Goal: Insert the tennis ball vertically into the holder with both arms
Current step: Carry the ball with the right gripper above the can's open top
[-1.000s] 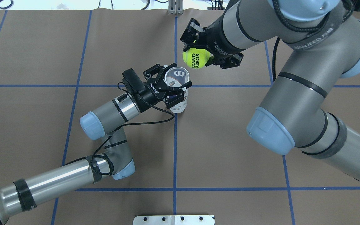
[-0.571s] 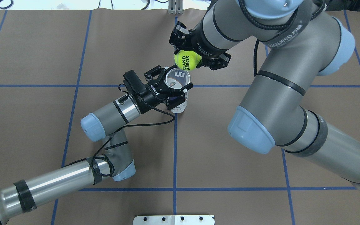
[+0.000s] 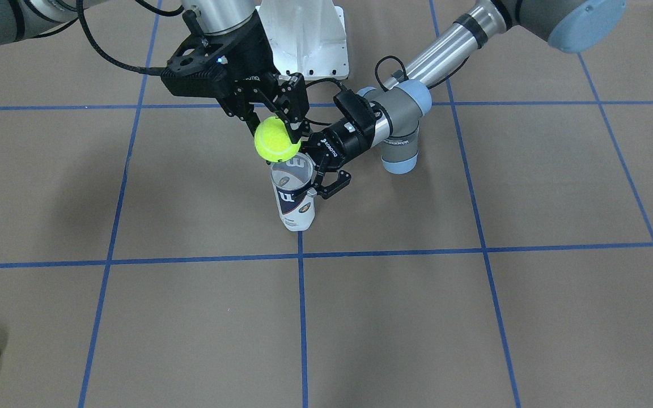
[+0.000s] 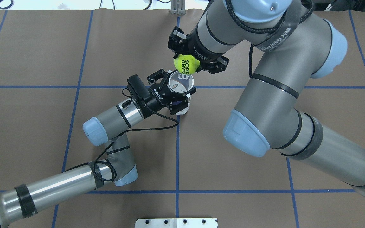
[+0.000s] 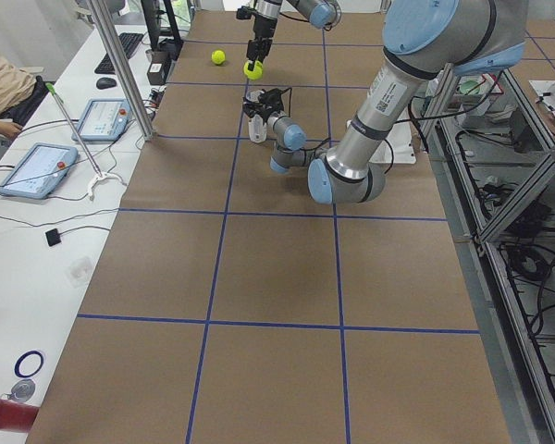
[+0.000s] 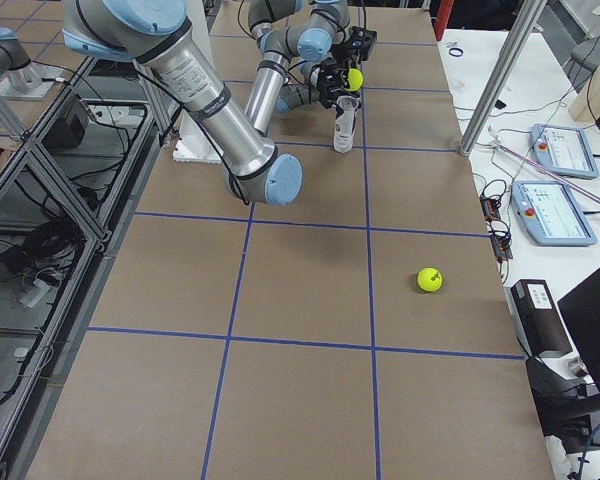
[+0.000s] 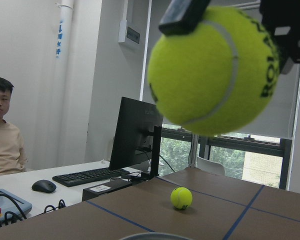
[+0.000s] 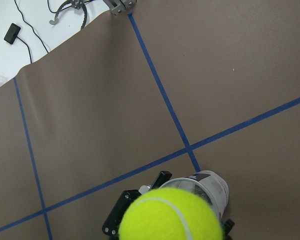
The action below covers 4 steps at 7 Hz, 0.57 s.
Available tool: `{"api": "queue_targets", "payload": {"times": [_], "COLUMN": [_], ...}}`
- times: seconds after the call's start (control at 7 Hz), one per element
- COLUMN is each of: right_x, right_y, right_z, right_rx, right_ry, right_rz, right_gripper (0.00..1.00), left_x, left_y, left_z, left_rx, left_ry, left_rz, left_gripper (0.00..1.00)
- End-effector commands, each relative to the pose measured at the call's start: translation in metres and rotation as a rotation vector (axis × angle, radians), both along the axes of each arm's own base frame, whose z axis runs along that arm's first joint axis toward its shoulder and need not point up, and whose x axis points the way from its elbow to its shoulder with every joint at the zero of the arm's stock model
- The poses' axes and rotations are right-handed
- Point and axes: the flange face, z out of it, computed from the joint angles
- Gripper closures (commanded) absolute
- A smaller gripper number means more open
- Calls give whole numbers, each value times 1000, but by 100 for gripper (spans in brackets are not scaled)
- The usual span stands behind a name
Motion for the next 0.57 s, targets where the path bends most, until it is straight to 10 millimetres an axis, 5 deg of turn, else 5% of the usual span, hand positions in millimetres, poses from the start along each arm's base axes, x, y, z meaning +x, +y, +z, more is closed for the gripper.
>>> {"api": "queue_targets", "payload": {"times": [0.0, 0.43], "right_x": [-12, -22], "right_y": [-3, -3], "right_z": [8, 11], "right_rx": [-10, -6], "right_ry": [26, 42], "right_rz": [-3, -1], "right_gripper": [67, 60], "left_x": [4, 3], "left_y": [5, 4], "left_z": [0, -4], "left_rx": [13, 15], "left_ry": [-11, -6], "left_rz": [-4, -6], "left_gripper": [11, 11]}}
